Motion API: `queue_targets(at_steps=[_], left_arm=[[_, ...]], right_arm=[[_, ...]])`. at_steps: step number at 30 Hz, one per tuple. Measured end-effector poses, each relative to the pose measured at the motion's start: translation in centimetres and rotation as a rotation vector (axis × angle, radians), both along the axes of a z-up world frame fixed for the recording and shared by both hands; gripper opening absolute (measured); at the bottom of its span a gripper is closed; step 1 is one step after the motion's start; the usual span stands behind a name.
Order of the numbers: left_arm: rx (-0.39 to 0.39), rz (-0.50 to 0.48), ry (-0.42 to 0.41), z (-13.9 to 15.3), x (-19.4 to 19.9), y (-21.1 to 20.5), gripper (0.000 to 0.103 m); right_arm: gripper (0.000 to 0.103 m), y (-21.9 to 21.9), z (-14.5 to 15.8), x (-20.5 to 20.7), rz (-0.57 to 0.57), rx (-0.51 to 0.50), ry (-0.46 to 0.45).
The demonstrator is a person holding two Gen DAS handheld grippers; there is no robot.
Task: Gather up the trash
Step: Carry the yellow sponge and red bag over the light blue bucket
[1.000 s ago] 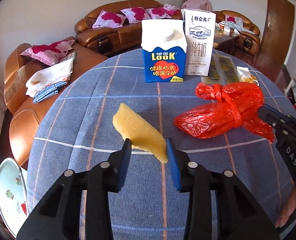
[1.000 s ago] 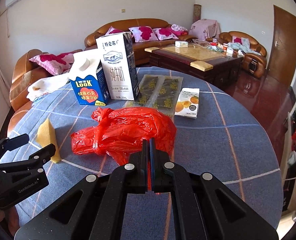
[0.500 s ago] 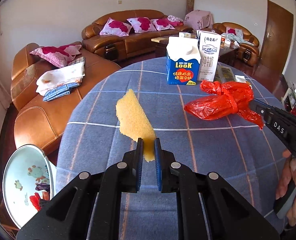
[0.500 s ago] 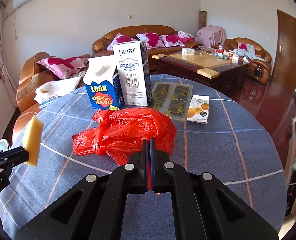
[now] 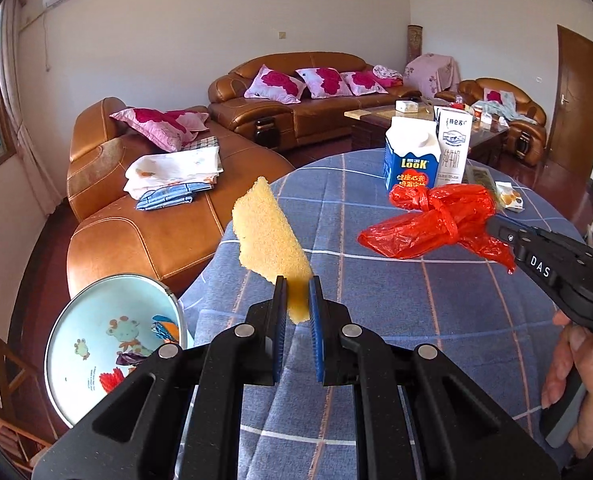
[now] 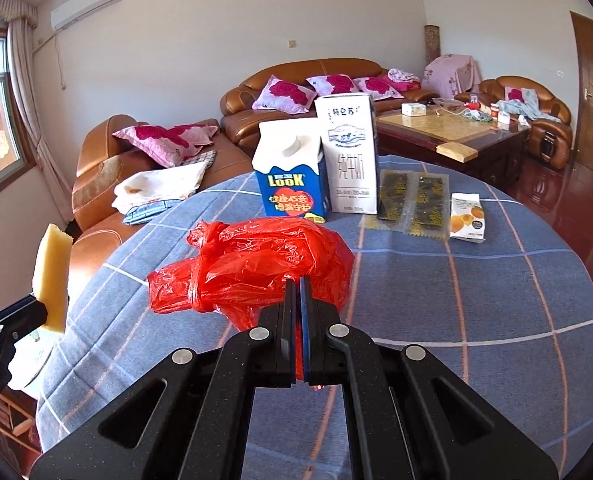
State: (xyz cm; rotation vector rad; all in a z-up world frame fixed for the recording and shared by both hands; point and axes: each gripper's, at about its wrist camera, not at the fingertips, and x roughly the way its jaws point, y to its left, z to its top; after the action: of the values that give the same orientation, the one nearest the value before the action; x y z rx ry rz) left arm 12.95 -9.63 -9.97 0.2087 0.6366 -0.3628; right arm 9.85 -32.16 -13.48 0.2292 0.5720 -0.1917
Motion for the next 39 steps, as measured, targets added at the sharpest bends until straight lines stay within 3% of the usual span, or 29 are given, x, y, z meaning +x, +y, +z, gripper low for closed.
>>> queue_targets(at_steps=[39], left_arm=[[0.001,0.206,-0.051,1.6,0.2,8.6,0.011]], right_arm=[[0.003,10.4,1.2,3.0,0.225,-0.050,-0.053]])
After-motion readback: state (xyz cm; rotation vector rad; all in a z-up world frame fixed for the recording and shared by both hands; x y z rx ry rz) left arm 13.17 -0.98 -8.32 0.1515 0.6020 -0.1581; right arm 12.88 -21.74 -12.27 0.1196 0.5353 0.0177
